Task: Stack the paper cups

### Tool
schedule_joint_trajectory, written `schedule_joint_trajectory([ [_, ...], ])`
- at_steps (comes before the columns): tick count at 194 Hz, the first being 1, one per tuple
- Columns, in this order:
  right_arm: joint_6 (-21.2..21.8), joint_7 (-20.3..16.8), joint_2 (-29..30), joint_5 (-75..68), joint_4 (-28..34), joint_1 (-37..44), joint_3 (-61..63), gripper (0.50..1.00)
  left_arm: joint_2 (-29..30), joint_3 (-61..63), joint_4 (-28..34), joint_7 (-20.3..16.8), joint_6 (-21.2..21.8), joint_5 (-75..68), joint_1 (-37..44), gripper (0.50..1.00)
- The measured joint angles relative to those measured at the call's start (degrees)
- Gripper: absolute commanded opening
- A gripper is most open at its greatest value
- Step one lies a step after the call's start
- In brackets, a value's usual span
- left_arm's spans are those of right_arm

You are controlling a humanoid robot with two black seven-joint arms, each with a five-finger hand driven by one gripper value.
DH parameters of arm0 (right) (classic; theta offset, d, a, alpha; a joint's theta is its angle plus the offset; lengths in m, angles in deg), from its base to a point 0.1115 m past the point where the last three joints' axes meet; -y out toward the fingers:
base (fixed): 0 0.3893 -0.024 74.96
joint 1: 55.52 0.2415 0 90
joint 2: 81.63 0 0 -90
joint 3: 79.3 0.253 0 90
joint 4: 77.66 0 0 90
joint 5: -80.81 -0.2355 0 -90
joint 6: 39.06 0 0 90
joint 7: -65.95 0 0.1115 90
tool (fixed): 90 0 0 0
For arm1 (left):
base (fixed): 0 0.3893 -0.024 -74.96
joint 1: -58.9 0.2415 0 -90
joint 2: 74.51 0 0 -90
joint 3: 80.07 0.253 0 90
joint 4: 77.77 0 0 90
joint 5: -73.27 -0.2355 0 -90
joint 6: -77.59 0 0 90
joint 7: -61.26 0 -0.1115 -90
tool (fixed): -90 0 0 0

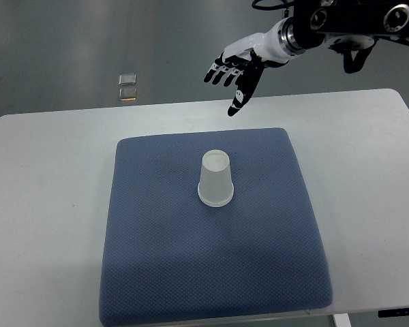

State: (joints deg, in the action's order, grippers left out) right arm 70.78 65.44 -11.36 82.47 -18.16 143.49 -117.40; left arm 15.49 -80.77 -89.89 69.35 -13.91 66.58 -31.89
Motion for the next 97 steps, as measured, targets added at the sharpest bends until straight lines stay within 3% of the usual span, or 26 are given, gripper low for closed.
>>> schedule_joint_trajectory([
  [33,-1.8,0.6,-6.1,-7.2,-3.0,-8.3,12.4,0.903,0.0,0.1,-0.1,0.0,0.0,0.0,-0.1,1.0],
  [59,-5.3,2.6,-7.3,-12.7,-7.1,-16.4,23.6,0.903,0.0,0.1,-0.1,0.0,0.0,0.0,-0.1,1.0],
  [97,-7.1,6.1,-6.4,-18.3,-14.9,-32.7,43.9,0.903,0.0,0.0,-0.3,0.0,0.0,0.0,-0.1,1.0],
])
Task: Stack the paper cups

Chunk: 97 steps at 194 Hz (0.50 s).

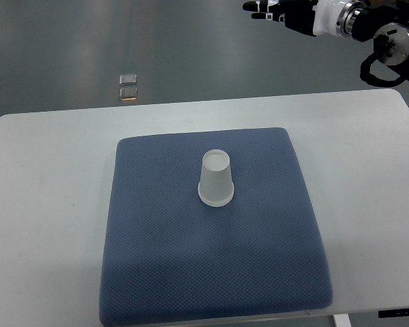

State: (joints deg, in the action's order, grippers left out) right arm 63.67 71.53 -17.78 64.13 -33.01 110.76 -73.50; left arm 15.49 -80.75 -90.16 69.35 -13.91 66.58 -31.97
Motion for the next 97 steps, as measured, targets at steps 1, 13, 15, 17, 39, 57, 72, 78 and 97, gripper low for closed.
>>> schedule_joint_trajectory([
  [1,0.0,0.1,0.1,-0.1,-0.2,-0.4,0.5,0.903,0.0,0.0,0.0,0.0,0.0,0.0,0.0,1.0],
  [13,-0.1,1.1,1.2,-0.6,-2.2,-5.1,6.6,0.905,0.0,0.0,0.0,0.0,0.0,0.0,0.0,1.0],
  [15,-0.1,1.3,1.4,-0.7,-2.5,-5.8,7.6,0.905,0.0,0.0,0.0,0.0,0.0,0.0,0.0,1.0],
  [17,-0.1,1.5,1.6,-0.7,-2.8,-6.5,8.5,0.905,0.0,0.0,0.0,0.0,0.0,0.0,0.0,1.0],
  [39,0.0,2.7,3.6,-1.0,-4.3,-14.1,18.4,0.913,0.0,0.0,0.0,0.0,0.0,0.0,0.0,1.0],
  [57,0.0,3.0,5.5,-1.0,-4.7,-19.0,24.7,0.915,0.0,0.0,0.0,0.0,0.0,0.0,0.0,1.0],
  [72,0.2,3.1,7.5,-1.0,-4.9,-23.2,29.6,0.915,0.0,0.0,-0.1,0.0,0.0,0.0,0.0,1.0],
  [78,0.4,3.1,8.1,-1.1,-5.0,-24.6,31.3,0.915,0.0,0.1,-0.1,0.0,0.0,0.0,0.0,1.0],
  [97,0.6,3.1,10.3,-1.1,-5.1,-28.3,35.3,0.917,0.0,0.1,-0.2,0.0,0.0,0.0,0.0,1.0],
])
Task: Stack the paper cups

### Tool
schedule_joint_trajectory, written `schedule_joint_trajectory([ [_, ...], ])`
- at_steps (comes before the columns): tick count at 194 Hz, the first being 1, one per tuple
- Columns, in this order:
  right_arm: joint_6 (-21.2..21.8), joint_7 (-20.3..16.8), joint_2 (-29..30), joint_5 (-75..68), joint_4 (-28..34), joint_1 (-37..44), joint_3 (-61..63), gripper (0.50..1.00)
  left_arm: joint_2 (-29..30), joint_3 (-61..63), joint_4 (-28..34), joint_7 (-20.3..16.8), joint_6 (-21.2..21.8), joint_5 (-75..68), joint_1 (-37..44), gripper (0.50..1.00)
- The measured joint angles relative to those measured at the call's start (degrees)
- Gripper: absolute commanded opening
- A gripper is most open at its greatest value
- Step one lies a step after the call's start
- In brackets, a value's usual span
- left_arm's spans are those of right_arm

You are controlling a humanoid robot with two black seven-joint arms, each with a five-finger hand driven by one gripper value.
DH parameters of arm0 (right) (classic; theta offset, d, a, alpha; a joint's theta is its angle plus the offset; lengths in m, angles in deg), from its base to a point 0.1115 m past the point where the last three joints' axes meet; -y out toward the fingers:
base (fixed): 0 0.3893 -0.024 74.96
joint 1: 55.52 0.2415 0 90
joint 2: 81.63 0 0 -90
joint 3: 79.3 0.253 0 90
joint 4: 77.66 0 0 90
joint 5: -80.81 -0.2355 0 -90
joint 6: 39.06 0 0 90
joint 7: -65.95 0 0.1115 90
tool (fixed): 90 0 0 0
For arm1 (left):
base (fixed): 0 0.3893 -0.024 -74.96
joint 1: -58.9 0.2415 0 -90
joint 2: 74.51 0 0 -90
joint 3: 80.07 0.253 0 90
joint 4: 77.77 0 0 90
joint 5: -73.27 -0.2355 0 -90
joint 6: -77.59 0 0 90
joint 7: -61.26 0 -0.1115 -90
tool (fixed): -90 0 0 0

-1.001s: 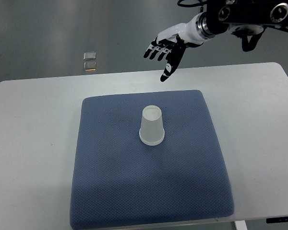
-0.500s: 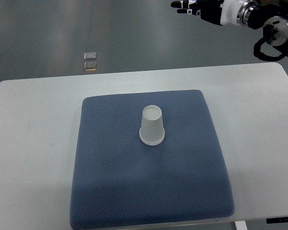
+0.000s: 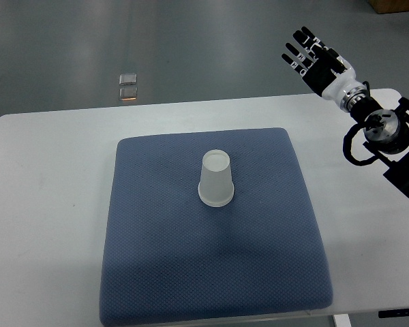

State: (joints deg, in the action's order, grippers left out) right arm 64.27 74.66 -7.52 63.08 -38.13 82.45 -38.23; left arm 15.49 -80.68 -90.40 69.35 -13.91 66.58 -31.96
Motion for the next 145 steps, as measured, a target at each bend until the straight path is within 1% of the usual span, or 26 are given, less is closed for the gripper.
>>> schedule_joint_trajectory([
  [36,0.0,0.4,2.3,0.1,-1.7,-2.5,1.7,0.917,0.0,0.0,-0.1,0.0,0.0,0.0,0.0,1.0],
  [63,0.0,1.1,2.5,0.1,-2.6,-2.9,1.7,0.919,0.0,0.1,-0.2,0.0,0.0,0.0,0.0,1.0],
  [145,0.1,1.6,2.7,0.1,-4.1,-4.3,1.7,0.921,0.0,0.1,-0.2,0.0,0.0,0.0,0.0,1.0],
])
